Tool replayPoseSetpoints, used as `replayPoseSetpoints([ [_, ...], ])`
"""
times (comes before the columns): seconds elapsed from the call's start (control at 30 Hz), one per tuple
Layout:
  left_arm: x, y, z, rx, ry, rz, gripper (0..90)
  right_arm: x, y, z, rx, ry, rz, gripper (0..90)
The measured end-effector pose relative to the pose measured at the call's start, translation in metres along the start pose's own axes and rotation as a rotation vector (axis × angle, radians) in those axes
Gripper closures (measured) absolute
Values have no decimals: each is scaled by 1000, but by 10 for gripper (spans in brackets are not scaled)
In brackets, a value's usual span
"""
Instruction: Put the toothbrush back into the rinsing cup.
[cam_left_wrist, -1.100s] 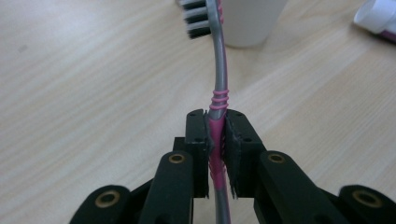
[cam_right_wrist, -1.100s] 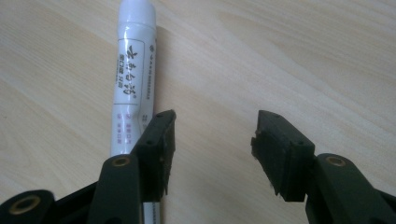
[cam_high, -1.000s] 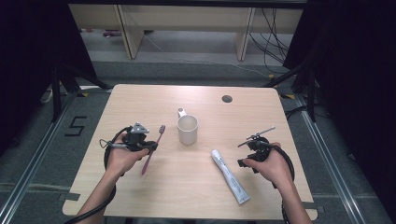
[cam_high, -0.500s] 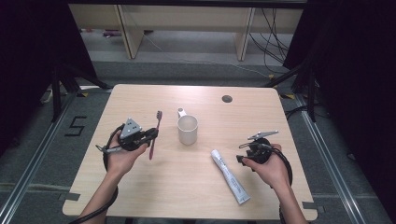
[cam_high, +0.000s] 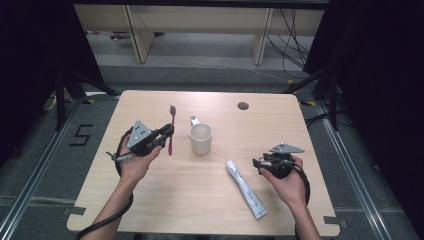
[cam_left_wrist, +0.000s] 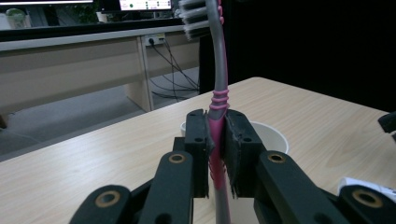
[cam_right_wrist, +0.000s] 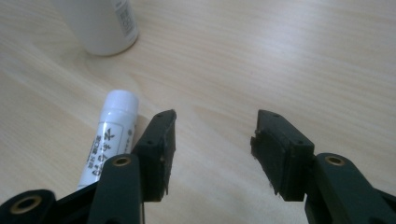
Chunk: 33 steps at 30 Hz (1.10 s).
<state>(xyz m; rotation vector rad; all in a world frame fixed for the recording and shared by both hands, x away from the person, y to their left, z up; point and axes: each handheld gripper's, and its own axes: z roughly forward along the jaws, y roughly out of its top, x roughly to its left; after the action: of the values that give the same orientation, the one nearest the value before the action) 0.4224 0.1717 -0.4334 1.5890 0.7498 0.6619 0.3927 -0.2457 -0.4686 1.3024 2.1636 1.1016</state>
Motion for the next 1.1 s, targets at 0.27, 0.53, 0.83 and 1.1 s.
replayPoseSetpoints([
  [0.27, -2, 5, 9, -21, -3, 12, 800, -3, -9, 0, -112, -10, 12, 491],
  [0.53, 0, 8, 18, -88, 4, 58, 800, -6, -15, 1, -165, -22, -22, 496],
  [0.83, 2, 14, 27, -129, 11, 67, 800, -11, -22, 2, -197, -55, -8, 499],
  [1.1, 5, 20, 32, -146, 21, 63, 800, -13, -26, 3, -231, -65, 12, 498],
])
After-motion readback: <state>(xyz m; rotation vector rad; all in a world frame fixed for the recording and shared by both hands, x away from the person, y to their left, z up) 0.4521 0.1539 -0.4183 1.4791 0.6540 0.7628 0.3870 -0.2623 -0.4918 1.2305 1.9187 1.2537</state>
